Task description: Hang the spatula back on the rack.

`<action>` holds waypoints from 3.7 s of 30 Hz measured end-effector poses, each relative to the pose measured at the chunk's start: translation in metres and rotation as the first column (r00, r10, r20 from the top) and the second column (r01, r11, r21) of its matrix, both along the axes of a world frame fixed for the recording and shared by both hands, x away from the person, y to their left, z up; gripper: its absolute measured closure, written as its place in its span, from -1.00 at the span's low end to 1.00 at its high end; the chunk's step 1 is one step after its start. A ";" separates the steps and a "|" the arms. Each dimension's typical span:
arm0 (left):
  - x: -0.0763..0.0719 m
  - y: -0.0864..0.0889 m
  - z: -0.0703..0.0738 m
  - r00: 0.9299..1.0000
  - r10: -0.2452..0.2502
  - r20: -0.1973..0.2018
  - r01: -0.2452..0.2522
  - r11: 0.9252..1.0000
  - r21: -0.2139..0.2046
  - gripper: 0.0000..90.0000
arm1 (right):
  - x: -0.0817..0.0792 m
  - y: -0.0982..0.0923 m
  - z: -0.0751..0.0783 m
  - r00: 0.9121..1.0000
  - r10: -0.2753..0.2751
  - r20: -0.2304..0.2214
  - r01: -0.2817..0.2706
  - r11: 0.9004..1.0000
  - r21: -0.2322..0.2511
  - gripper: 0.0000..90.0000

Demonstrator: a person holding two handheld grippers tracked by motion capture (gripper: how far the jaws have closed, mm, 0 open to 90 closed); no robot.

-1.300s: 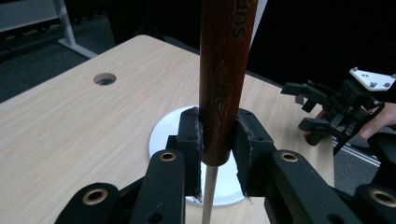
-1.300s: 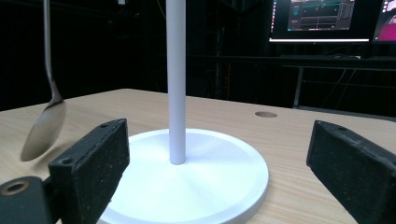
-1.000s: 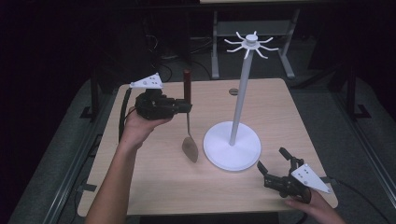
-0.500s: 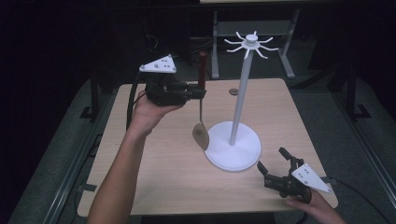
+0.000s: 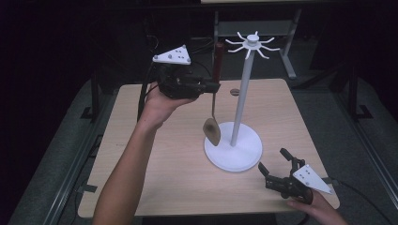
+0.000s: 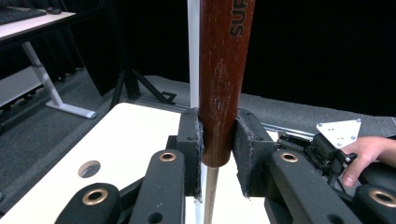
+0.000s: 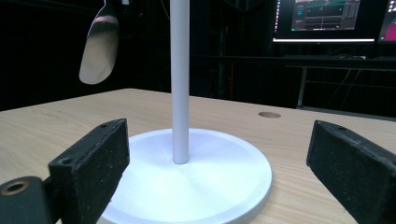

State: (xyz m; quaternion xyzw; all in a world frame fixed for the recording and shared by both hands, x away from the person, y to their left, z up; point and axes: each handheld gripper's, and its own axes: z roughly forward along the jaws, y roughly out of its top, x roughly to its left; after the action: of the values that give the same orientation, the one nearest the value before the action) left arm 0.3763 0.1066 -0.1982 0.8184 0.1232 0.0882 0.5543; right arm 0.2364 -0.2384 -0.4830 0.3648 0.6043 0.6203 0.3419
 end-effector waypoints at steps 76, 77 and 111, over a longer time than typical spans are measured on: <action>-0.013 0.039 -0.042 0.997 0.076 -0.034 -0.072 0.994 0.088 -0.08 | -0.001 0.001 0.000 1.000 -0.010 -0.002 0.010 1.000 -0.001 -0.88; -0.014 0.040 -0.045 0.996 0.082 -0.035 -0.079 0.993 0.088 -0.09 | -0.001 0.001 0.000 1.000 -0.010 -0.001 0.010 1.000 -0.001 -0.88; -0.056 0.108 -0.142 0.958 0.288 -0.017 -0.283 0.951 0.122 -0.54 | -0.001 0.001 0.000 1.000 -0.010 -0.001 0.010 1.000 -0.002 -0.88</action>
State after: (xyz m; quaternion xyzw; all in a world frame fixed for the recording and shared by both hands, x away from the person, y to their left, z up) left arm 0.3207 0.2145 -0.3405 0.8247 0.2444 0.1603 0.4841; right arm 0.2359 -0.2377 -0.4830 0.3679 0.6032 0.6179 0.3450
